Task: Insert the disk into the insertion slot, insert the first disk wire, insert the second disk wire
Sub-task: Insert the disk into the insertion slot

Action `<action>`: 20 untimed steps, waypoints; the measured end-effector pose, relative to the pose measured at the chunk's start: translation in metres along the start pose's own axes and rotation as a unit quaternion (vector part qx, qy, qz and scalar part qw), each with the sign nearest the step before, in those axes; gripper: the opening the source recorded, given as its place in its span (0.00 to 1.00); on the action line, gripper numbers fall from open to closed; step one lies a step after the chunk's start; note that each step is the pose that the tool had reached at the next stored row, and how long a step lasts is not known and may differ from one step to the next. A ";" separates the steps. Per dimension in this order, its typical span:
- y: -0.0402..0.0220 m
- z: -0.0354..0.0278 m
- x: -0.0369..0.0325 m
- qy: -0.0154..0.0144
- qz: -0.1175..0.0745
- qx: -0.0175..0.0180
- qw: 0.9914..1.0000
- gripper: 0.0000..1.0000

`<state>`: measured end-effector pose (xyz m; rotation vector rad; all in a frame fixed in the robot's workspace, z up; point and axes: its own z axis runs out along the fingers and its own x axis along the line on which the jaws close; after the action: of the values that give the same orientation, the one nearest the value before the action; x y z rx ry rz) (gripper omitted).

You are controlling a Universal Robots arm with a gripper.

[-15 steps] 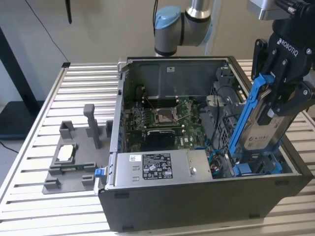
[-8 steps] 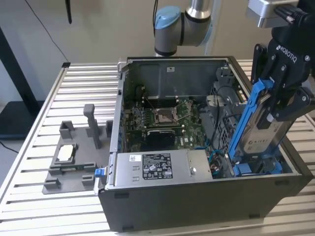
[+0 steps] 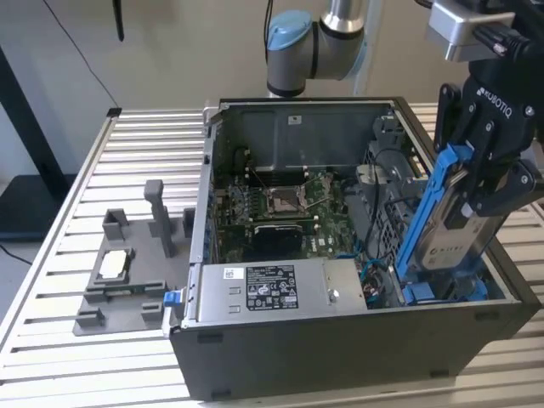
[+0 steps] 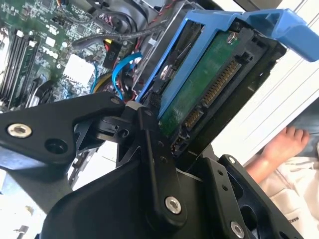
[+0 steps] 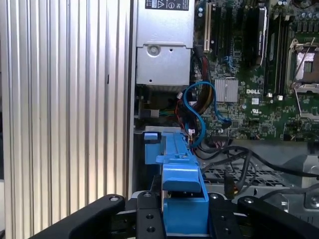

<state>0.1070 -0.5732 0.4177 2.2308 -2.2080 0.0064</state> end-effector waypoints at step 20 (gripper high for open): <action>-0.0003 0.0149 -0.0028 -0.012 -0.001 0.007 1.000 0.33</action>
<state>0.1073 -0.5705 0.4028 2.2527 -2.2245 -0.0049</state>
